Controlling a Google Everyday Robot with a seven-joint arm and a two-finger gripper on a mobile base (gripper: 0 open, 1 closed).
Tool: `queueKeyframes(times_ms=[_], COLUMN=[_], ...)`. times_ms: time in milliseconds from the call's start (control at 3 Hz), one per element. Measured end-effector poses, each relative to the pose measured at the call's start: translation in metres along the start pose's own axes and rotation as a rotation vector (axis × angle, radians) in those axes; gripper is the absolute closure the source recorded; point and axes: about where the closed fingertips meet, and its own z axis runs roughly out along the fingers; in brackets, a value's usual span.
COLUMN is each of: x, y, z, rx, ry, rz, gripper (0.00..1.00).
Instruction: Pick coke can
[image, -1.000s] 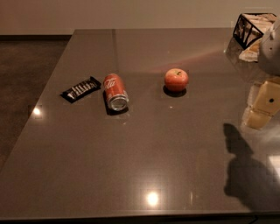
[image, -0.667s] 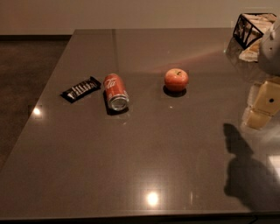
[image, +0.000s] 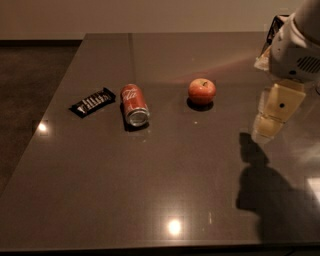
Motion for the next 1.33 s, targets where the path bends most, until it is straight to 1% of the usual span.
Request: queueKeyframes(times_ms=[333,667,1000,1333], x=[-0.030,-0.065,-0.099,-0.130], y=[-0.014,-0.023,-0.029,-0.031], z=[0.019,0.035,0.051,0.070], rx=[-0.034,-0.071,-0.087,-0.111], ry=[0.012,0.036,0.051,0.060], rz=[0.070,0.151,0.229,0.284], gripper=[0.00,0.00,0.00,0.00])
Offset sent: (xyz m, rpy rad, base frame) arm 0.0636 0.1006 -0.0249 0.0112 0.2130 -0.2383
